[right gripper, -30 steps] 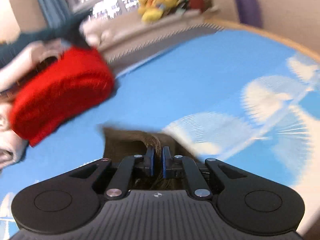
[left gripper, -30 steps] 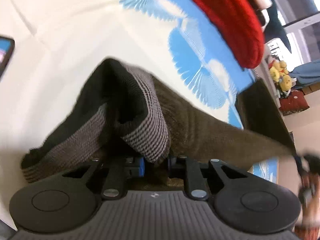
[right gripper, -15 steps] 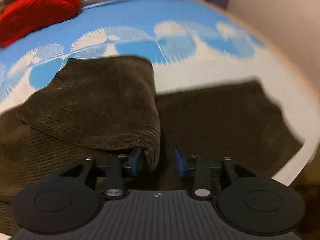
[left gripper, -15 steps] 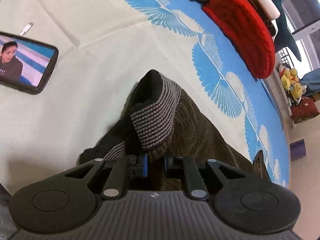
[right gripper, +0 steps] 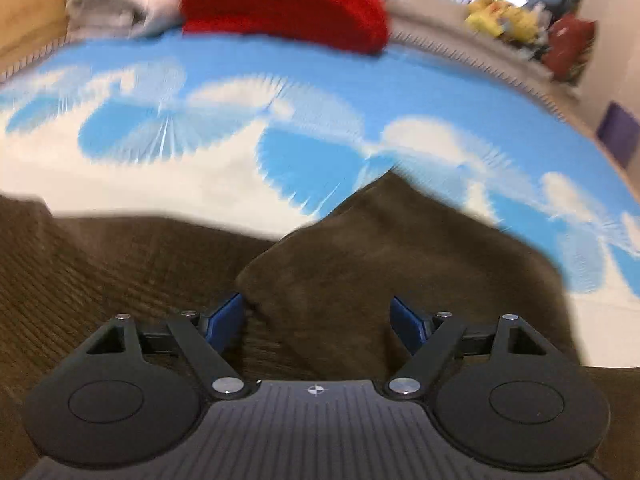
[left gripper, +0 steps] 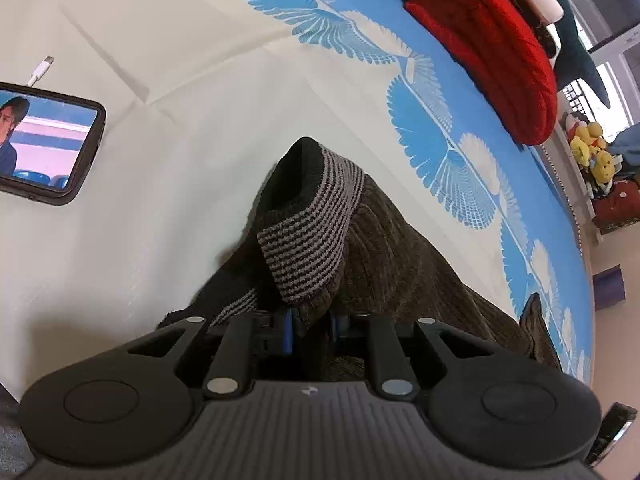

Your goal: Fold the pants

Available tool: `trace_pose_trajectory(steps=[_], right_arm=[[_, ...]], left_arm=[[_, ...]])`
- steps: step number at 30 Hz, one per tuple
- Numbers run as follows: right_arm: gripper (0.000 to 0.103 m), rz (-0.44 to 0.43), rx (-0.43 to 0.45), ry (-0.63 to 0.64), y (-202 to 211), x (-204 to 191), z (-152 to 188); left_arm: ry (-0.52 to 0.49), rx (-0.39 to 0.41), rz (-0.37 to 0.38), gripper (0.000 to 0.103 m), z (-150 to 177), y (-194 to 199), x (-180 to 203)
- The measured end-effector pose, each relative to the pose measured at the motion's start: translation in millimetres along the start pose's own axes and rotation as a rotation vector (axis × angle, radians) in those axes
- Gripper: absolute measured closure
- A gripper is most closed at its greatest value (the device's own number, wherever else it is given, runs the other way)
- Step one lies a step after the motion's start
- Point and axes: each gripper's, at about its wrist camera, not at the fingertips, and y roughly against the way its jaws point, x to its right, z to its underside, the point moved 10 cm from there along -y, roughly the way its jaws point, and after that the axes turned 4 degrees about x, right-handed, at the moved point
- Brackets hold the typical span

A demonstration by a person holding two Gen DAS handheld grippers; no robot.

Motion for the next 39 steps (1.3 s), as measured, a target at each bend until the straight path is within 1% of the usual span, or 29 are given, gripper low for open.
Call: trace_pose_trajectory(steps=[1, 2, 3, 5, 6, 7, 8, 9, 11, 12, 13, 14, 15, 16, 17, 18, 20, 21, 22, 23, 24, 25, 28, 29, 32, 35, 37, 39], right_arm=[[0.070, 0.019, -0.006, 0.006, -9.0, -0.3, 2.1], [0.091, 0.028, -0.001, -0.011, -9.3, 3.1, 0.5], [0.095, 0.040, 0.016, -0.057, -3.4, 12.3, -6.2], [0.096, 0.073, 0.097, -0.138, 19.4, 41.3, -32.4], [0.096, 0.107, 0.161, -0.164, 37.9, 63.2, -48.4], [0.096, 0.151, 0.229, -0.205, 65.9, 97.5, -65.8], [0.096, 0.185, 0.277, -0.261, 90.4, 131.4, -77.6], [0.096, 0.222, 0.329, -0.339, 122.0, 174.8, -85.4], [0.096, 0.293, 0.405, -0.474, 176.3, 251.3, -82.2], [0.096, 0.349, 0.444, -0.548, 207.5, 293.5, -68.5], [0.096, 0.406, 0.468, -0.622, 235.0, 334.6, -46.1], [0.096, 0.435, 0.467, -0.681, 249.8, 363.1, -22.1], [0.096, 0.454, 0.447, -0.775, 260.3, 395.5, 15.5], [0.096, 0.457, 0.418, -0.860, 261.0, 416.4, 49.1], [0.096, 0.446, 0.369, -0.974, 253.9, 437.5, 96.6], [0.096, 0.442, 0.314, -1.072, 241.7, 450.1, 141.1], [0.096, 0.424, 0.198, -1.236, 209.6, 458.9, 220.6], [0.096, 0.415, 0.150, -1.301, 193.2, 458.1, 252.9], [0.096, 0.402, 0.109, -1.354, 177.5, 454.6, 279.0], [0.096, 0.403, 0.095, -1.393, 166.1, 451.5, 298.5], [0.096, 0.387, 0.151, -1.409, 161.2, 450.0, 301.5], [0.096, 0.381, 0.184, -1.400, 161.5, 450.6, 298.4], [0.096, 0.378, 0.158, -1.357, 162.9, 451.0, 286.9], [0.096, 0.365, 0.165, -1.365, 164.8, 452.1, 282.3], [0.096, 0.332, 0.223, -1.359, 181.3, 459.6, 266.2], [0.096, 0.340, 0.263, -1.281, 199.0, 463.0, 238.6], [0.097, 0.338, 0.289, -1.248, 211.8, 463.4, 225.4], [0.097, 0.344, 0.303, -1.236, 218.9, 468.2, 226.1]], left_arm=[[0.008, -0.002, -0.002, 0.085, -0.1, -0.6, -0.1], [0.011, -0.003, -0.004, 0.085, -0.4, -0.7, 0.3], [0.011, -0.002, -0.007, 0.085, -0.5, -0.9, 0.5], [0.008, -0.004, -0.010, 0.085, -1.0, -1.1, 0.9], [0.009, -0.007, -0.008, 0.085, -1.2, -0.6, 0.9], [0.007, -0.009, -0.003, 0.085, -1.5, 0.7, 1.2], [0.009, -0.011, 0.005, 0.086, -1.7, 3.1, 1.8], [0.015, -0.011, 0.019, 0.087, -2.1, 6.6, 2.8], [0.013, -0.012, 0.041, 0.088, -3.6, 13.8, 5.3], [0.008, -0.013, 0.044, 0.088, -4.1, 17.0, 6.2], [0.004, -0.012, 0.041, 0.088, -4.5, 19.7, 6.3], [0.003, -0.010, 0.038, 0.088, -4.4, 21.8, 6.0], [0.007, -0.008, 0.034, 0.088, -3.3, 23.7, 4.8], [0.018, -0.010, 0.029, 0.088, -1.6, 25.2, 2.7], [0.029, -0.012, 0.027, 0.088, 0.6, 26.0, 1.0], [0.034, -0.014, 0.023, 0.087, 2.6, 25.9, -0.5], [0.024, -0.013, -0.001, 0.087, 5.5, 22.8, -3.5], [0.025, -0.014, -0.010, 0.087, 5.7, 20.7, -5.6], [0.033, -0.021, -0.014, 0.086, 6.3, 18.2, -7.7], [0.046, -0.024, -0.012, 0.085, 6.4, 16.9, -9.9], [0.058, -0.025, -0.016, 0.084, 6.0, 15.8, -12.4], [0.071, -0.027, -0.016, 0.083, 6.0, 15.0, -13.9], [0.067, -0.024, -0.030, 0.083, 6.2, 16.3, -13.2], [0.053, -0.021, -0.041, 0.086, 5.5, 19.3, -10.7], [0.009, 0.001, -0.043, 0.091, -1.7, 37.4, 5.8], [-0.032, 0.024, -0.042, 0.093, -9.0, 58.1, 19.8], [-0.065, 0.037, -0.047, 0.093, -10.0, 67.6, 23.3], [-0.069, 0.025, -0.058, 0.093, -5.0, 68.0, 16.1]])
